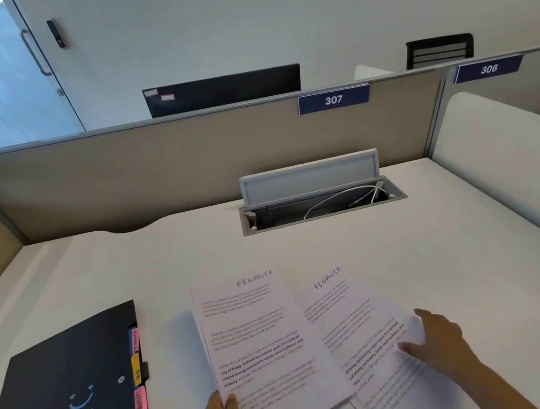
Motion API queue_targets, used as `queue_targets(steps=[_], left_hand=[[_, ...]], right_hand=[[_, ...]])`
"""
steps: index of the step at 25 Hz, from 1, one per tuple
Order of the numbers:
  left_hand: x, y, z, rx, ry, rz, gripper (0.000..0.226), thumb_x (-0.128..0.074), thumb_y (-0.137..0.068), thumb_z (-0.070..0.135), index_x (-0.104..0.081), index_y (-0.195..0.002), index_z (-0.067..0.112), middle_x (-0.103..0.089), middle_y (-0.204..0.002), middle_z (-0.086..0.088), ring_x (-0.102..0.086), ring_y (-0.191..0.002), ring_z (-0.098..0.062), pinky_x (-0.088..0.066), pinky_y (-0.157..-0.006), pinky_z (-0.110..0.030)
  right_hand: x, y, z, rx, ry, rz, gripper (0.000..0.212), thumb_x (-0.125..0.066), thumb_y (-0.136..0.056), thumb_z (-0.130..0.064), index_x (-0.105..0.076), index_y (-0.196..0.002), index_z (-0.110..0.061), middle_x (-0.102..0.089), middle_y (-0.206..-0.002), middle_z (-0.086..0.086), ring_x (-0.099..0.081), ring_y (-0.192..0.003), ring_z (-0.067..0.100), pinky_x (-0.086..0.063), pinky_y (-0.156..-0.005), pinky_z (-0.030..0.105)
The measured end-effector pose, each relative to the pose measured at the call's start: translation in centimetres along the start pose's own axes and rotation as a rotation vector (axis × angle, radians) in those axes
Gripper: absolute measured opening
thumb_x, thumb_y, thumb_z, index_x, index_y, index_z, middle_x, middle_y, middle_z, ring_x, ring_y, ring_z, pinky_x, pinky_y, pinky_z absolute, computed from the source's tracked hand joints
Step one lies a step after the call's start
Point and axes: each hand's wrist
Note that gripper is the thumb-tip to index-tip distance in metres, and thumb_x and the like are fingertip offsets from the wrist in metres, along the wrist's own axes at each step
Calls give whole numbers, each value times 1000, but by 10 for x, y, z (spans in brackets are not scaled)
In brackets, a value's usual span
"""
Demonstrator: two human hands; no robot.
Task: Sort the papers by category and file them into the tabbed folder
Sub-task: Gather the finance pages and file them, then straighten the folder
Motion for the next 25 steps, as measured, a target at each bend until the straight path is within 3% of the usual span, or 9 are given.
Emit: queue_targets(steps=[4,9,13,15,17,20,25], left_hand=[[-2,-4,-6,-12,-27,5,27,-42,-94,8,-54,-115,-4,-60,-115,-23,-57,-102,-35,-43,-86,-36],[0,-5,-10,-22,-11,-25,25,-42,-94,9,-54,-114,-1,-61,-113,-23,-57,-94,-32,-45,-85,-37],[5,-3,-10,-2,49,-88,16,-41,-95,9,-52,-105,6,-61,-105,-17,-56,-89,-29,-46,-78,-34],[6,-5,-12,3,63,-101,20,-40,-95,8,-52,-110,4,-58,-100,-13,-56,-89,-29,-44,-76,-32],[6,-5,-12,6,64,-111,20,-40,-95,9,-52,-111,5,-58,-99,-12,-56,-89,-29,-44,-76,-32],[6,-2,-11,11,78,-116,17,-40,-95,9,-52,-107,8,-59,-101,-13,-58,-90,-29,-46,-77,-33],[7,-3,-14,-4,54,-124,17,-40,-95,11,-52,-107,9,-61,-106,-14,-59,-92,-29,-48,-81,-35]], right_hand=[[5,3,-4,21,141,-86,106,-63,-69,-63,-9,-145,-12,-24,-145,9,-23,-135,30,-31,-108,38],[12,2,-12,-4,163,-128,94,-71,-65,-58,-28,-134,-10,-39,-128,10,-40,-122,26,-42,-97,34],[12,3,-7,49,-9,-189,70,-75,-64,-51,-37,-111,-15,-55,-104,4,-57,-93,19,-43,-64,21],[10,5,-1,79,-56,-161,50,-71,-72,-46,-39,-100,-19,-54,-90,-2,-54,-79,14,-36,-56,17],[6,7,5,75,-136,-110,34,-64,-82,-38,-45,-99,-15,-56,-84,-2,-55,-75,14,-38,-58,20],[10,10,13,1,-299,-7,24,-56,-89,-23,-52,-104,-4,-59,-90,9,-54,-81,24,-39,-68,32],[45,26,4,-18,-463,241,8,-50,-92,-18,-46,-97,-13,-55,-90,12,-48,-77,26,-32,-64,32]])
Point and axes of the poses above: each hand's wrist, its own y-axis away from the middle knuckle, its own x-axis out of the back of the hand, z = x × y
